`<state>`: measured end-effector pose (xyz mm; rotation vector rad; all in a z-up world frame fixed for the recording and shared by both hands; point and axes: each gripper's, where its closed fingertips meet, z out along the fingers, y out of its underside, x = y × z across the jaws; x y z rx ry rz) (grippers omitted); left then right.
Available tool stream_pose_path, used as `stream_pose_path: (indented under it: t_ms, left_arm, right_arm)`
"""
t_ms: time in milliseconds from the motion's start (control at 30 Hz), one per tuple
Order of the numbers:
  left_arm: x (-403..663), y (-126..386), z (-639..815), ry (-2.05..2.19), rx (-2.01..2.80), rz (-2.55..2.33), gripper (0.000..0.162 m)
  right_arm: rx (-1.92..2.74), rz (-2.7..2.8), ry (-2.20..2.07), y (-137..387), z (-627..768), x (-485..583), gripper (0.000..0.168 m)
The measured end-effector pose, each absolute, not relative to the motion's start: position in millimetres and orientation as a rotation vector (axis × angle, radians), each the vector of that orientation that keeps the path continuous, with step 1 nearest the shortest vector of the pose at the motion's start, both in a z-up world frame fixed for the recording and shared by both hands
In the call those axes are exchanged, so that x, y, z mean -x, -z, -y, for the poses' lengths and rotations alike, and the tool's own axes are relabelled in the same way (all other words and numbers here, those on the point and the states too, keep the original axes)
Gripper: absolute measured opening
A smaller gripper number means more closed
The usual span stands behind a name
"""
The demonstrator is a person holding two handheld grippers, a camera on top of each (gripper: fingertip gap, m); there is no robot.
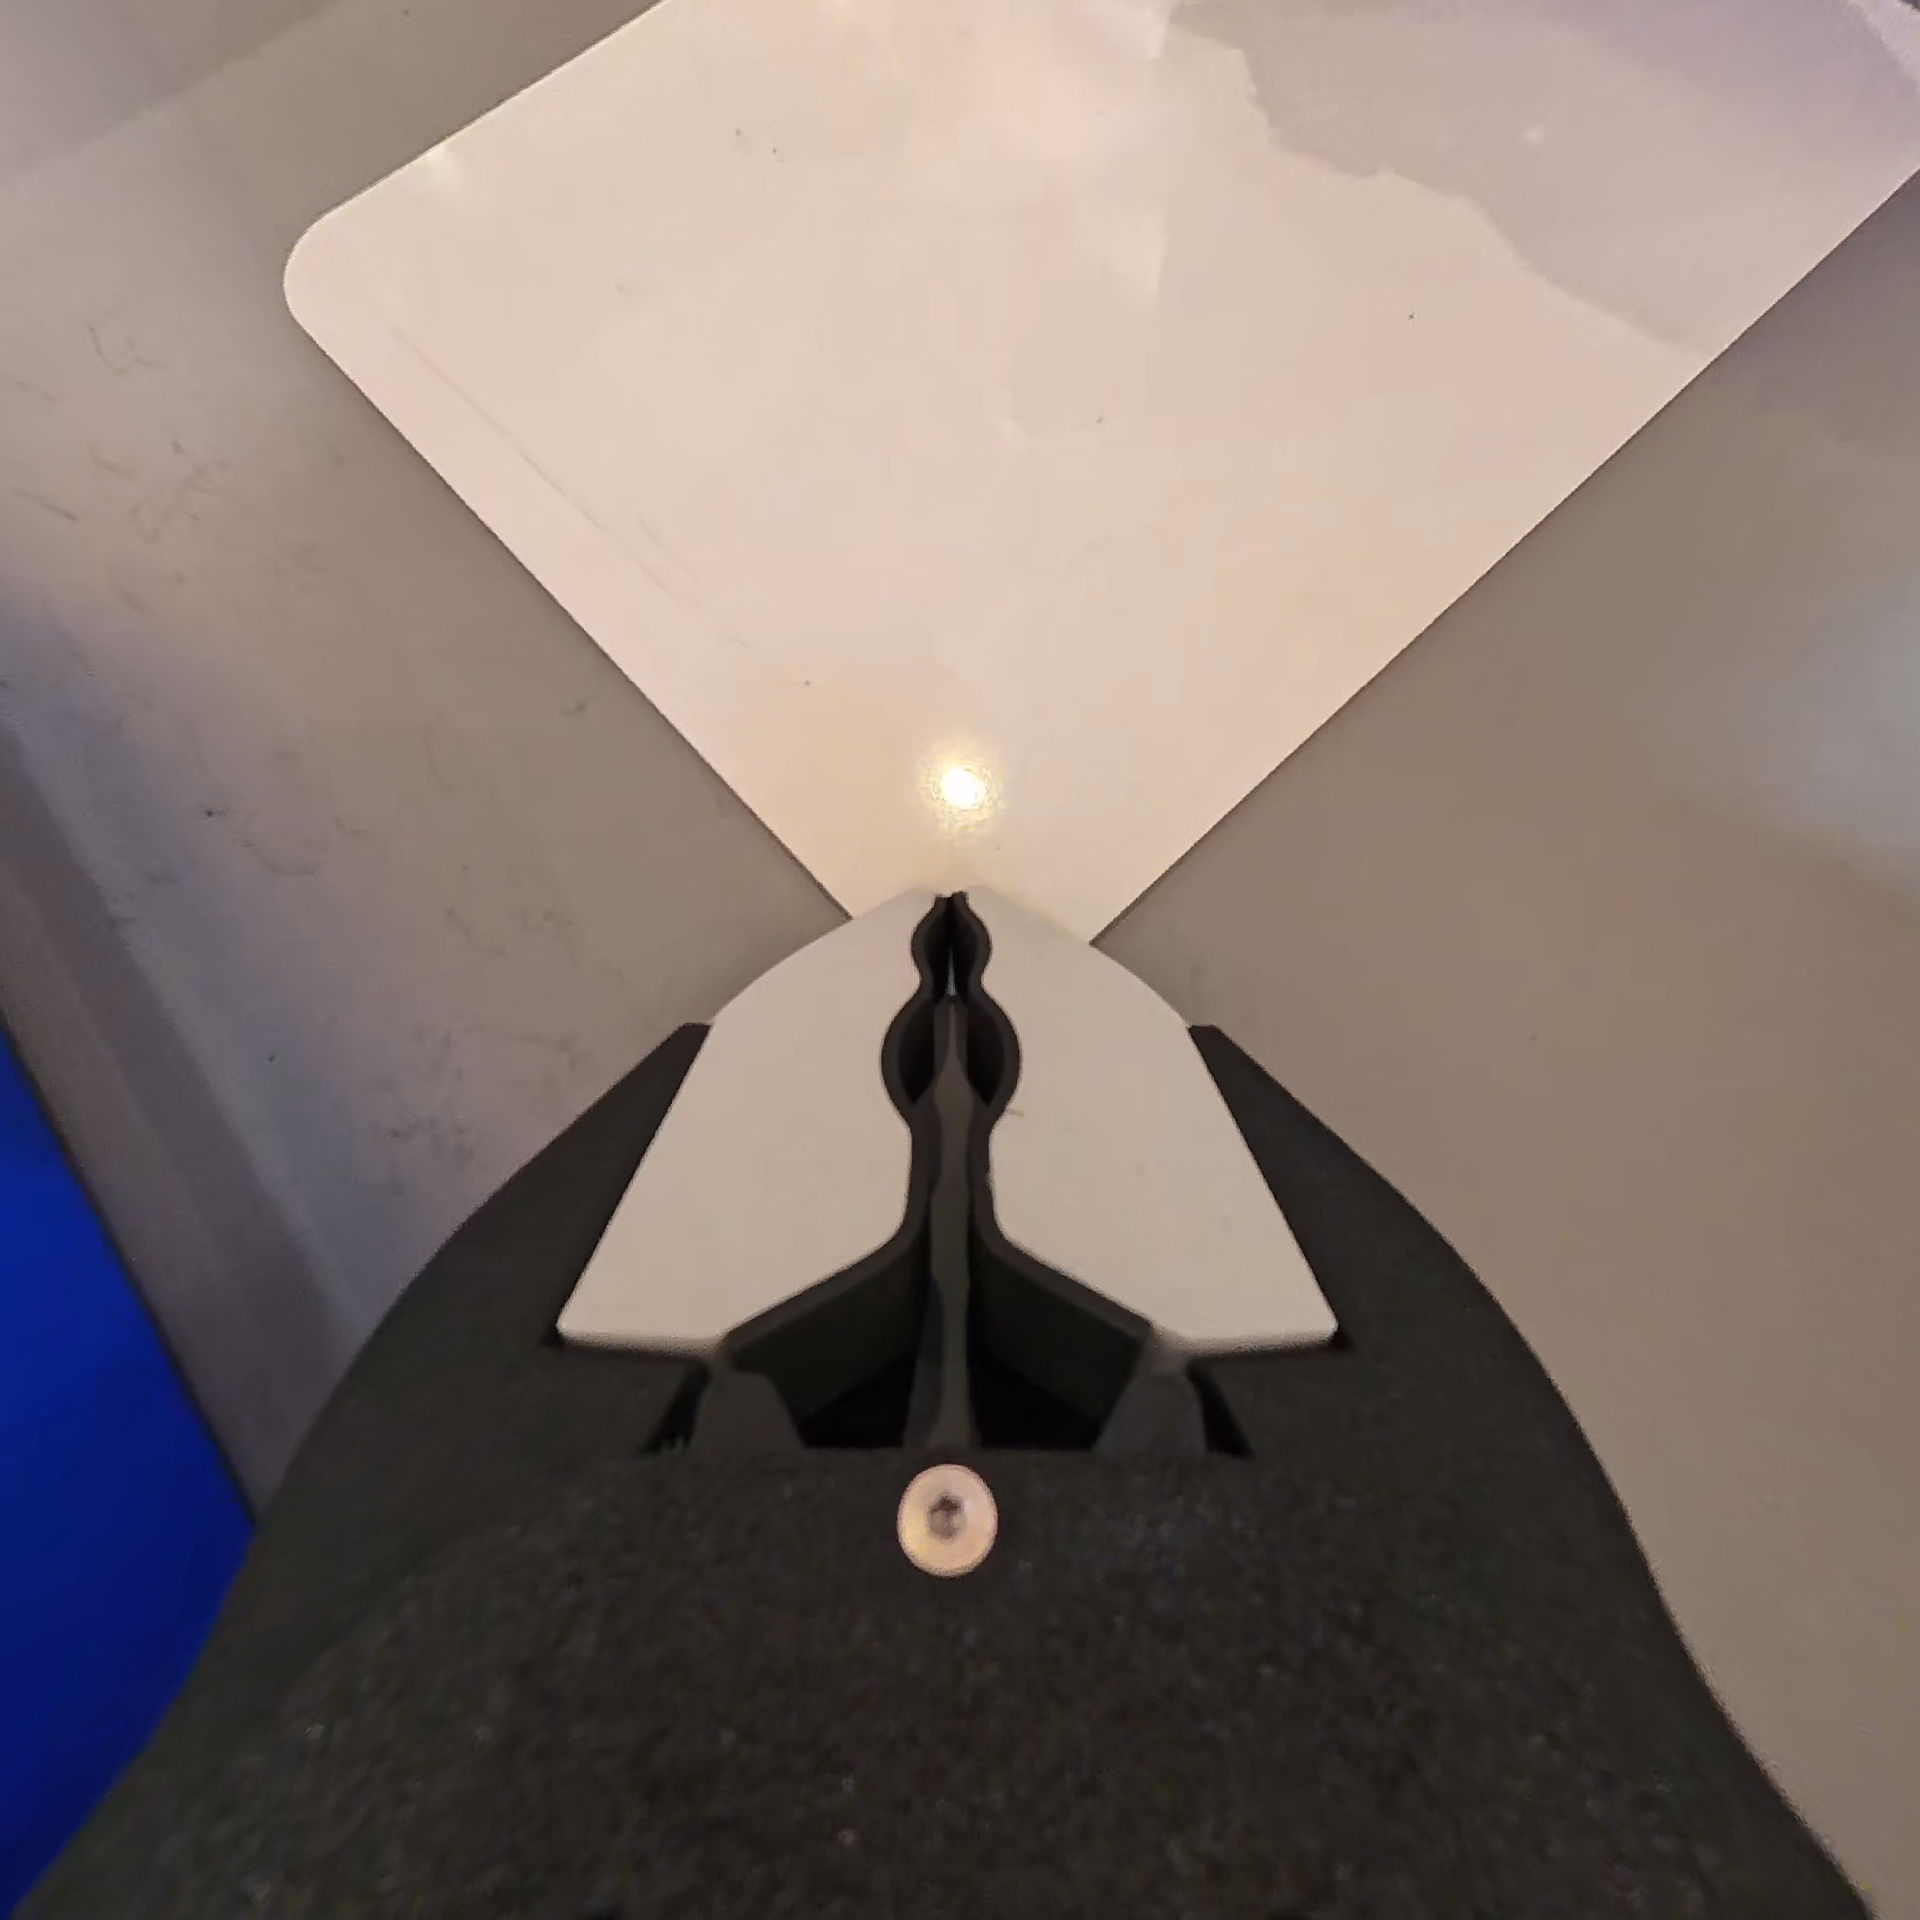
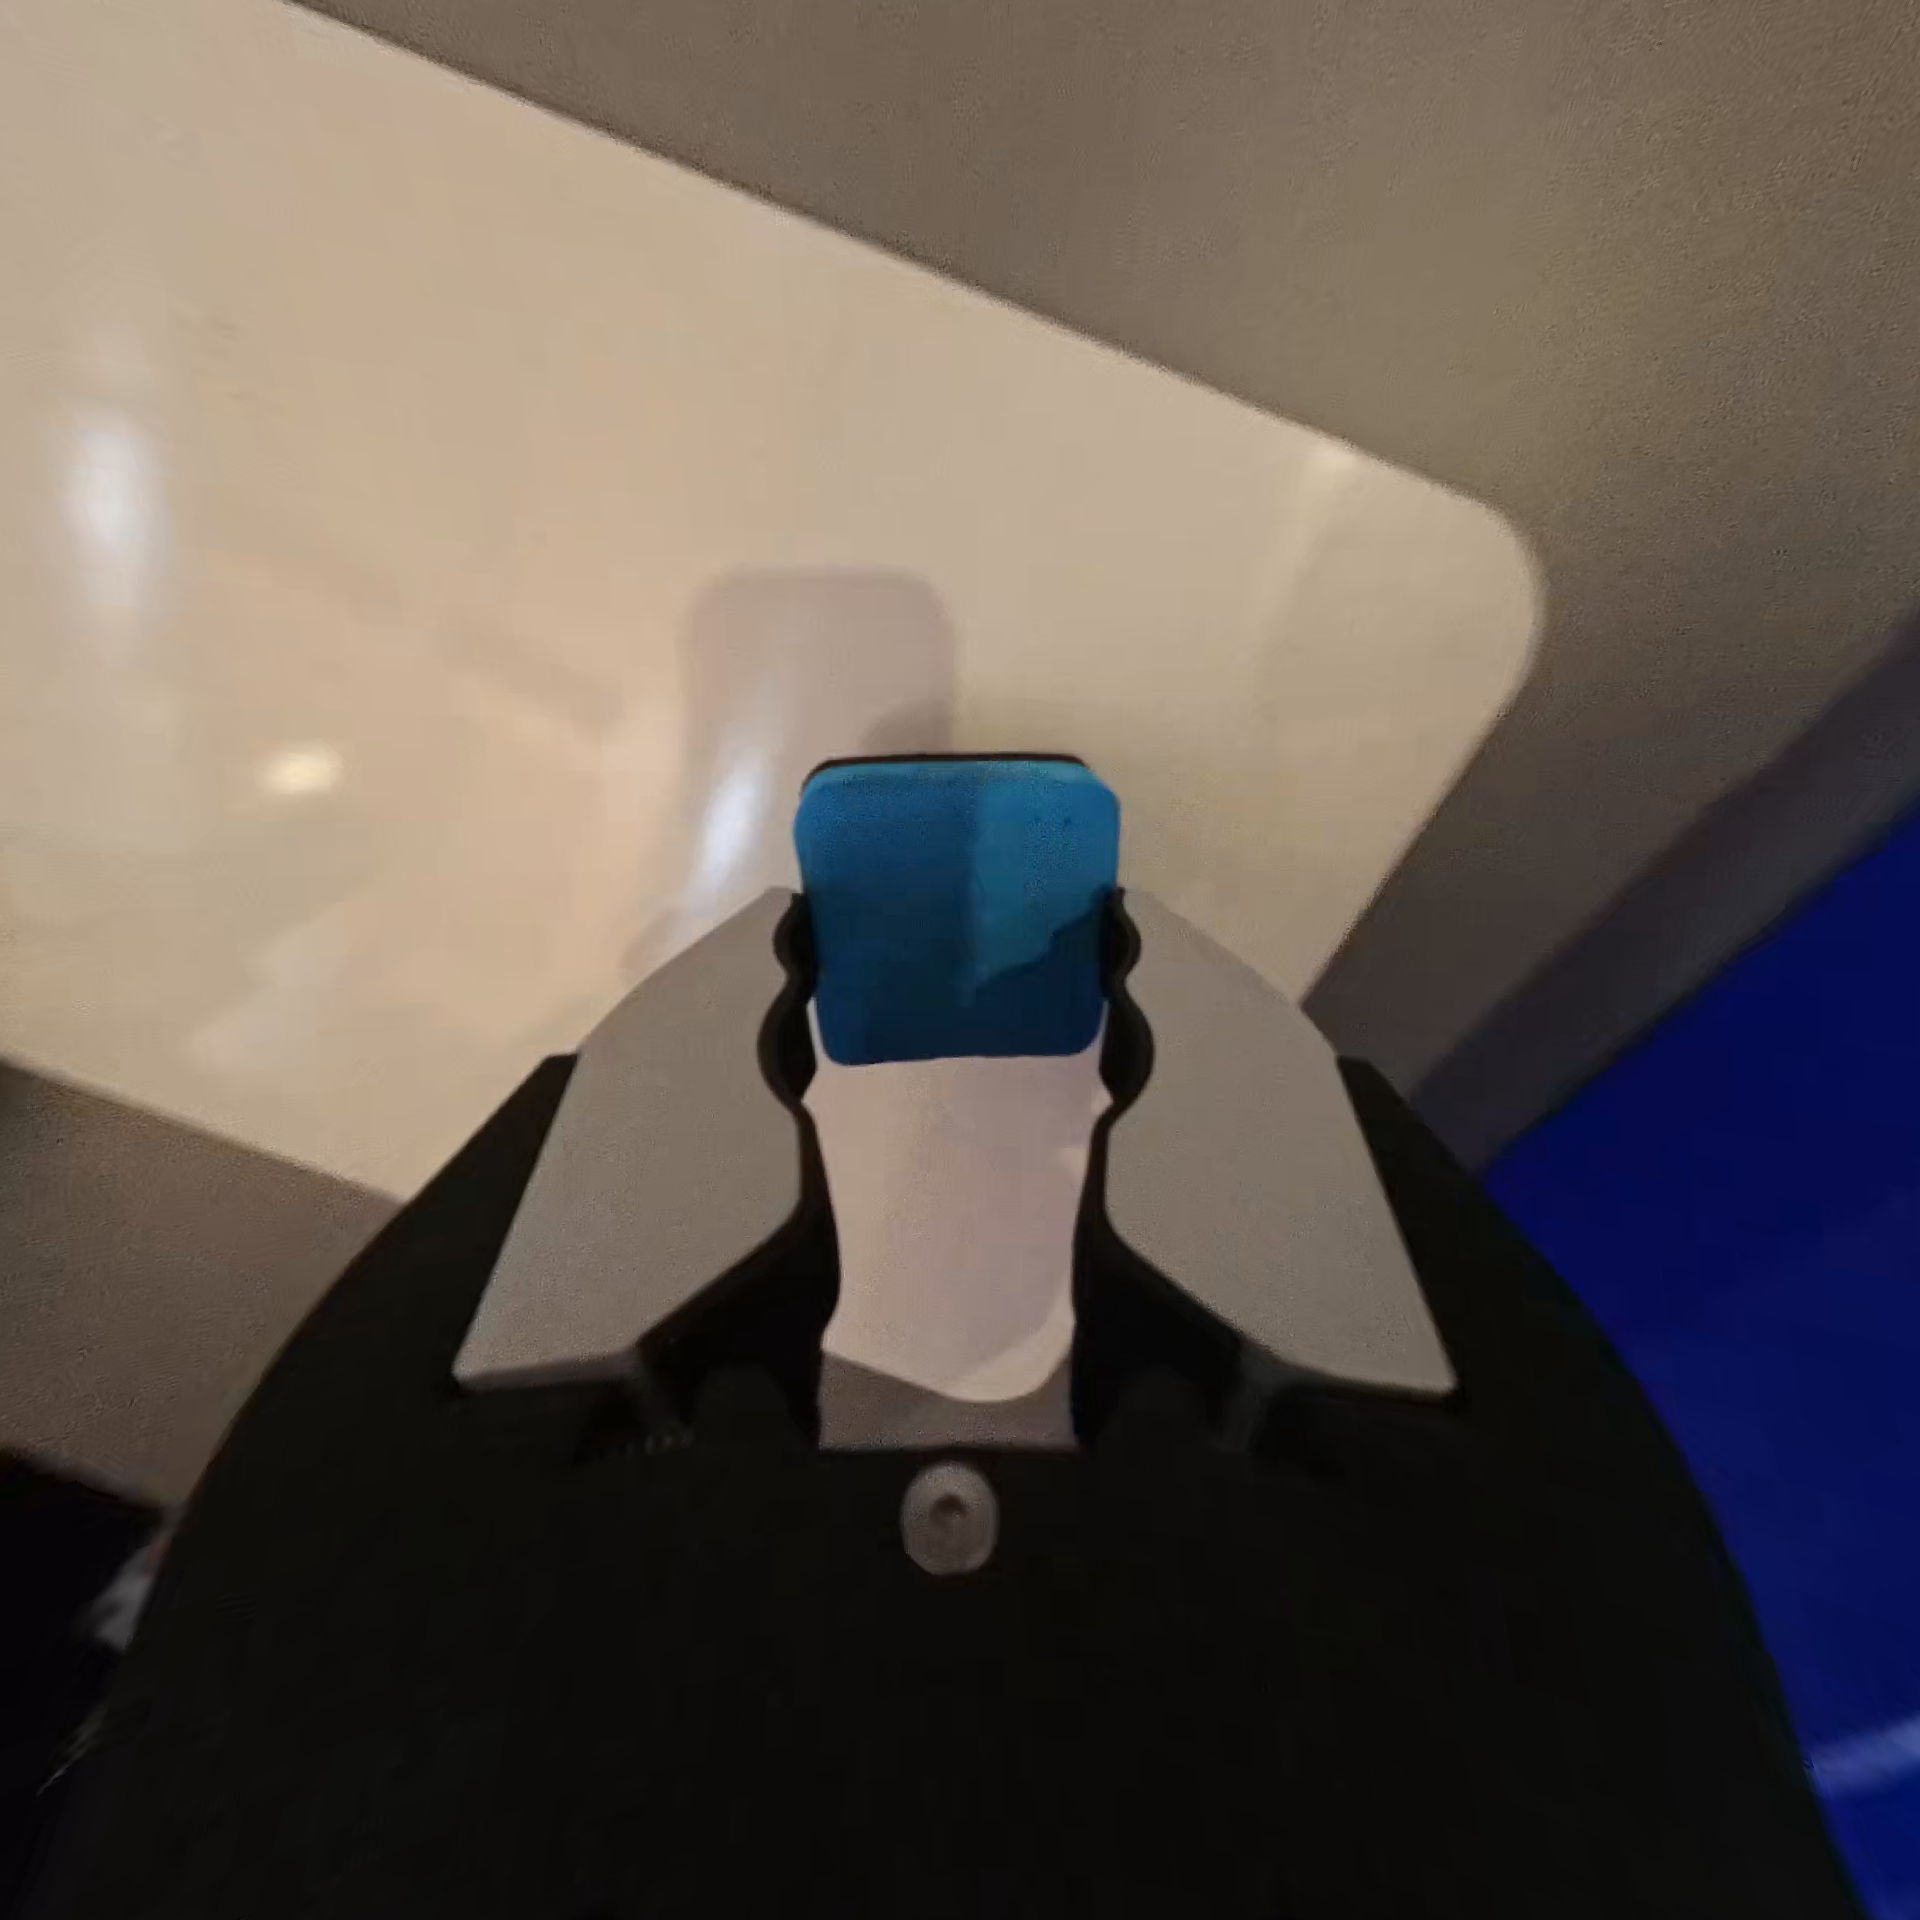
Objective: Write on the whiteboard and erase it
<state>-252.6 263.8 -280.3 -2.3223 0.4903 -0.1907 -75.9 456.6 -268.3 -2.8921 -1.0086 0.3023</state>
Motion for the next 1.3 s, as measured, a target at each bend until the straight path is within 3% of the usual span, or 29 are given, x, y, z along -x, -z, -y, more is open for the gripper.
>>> stream_pose_path:
  t_ms: [133, 233, 367, 667, 800, 933, 1100, 1300]
  left_arm:
    - [253.3, 280.0, -262.8, 0.216, 2.327, -0.476, 0.000]
    - [253.5, 279.9, -262.7, 0.216, 2.328, -0.473, 0.000]
    - [253.6, 279.9, -263.0, 0.210, 2.326, -0.476, 0.000]
    - [253.9, 280.1, -263.2, 0.164, 2.321, -0.495, 0.000]
    - [254.6, 280.0, -258.7, 0.206, 2.330, -0.473, 0.000]
    - [255.0, 280.1, -256.4, 0.193, 2.328, -0.474, 0.000]
    - [251.2, 280.2, -257.2, 0.195, 2.330, -0.484, 0.000]
    - [251.4, 280.2, -257.5, 0.203, 2.329, -0.474, 0.000]
  right_arm:
    - [2.711, 0.907, -0.088, 232.4, -503.9, 58.2, 0.053]
    - [2.758, 0.884, 0.075, 245.6, -516.2, 36.8, 0.053]
    - [2.774, 1.066, 0.038, 274.9, -476.6, 51.9, 0.053]
    - [2.514, 1.602, -0.111, 272.0, -331.4, 139.7, 0.053]
    - [2.418, 1.474, 0.040, 234.9, -363.1, 118.9, 0.053]
    - [2.532, 1.478, -0.240, 247.1, -330.1, 118.8, 0.052]
    - [2.429, 1.627, -0.069, 275.3, -316.6, 129.3, 0.053]
    - [2.698, 1.314, 0.286, 270.5, -412.2, 40.4, 0.053]
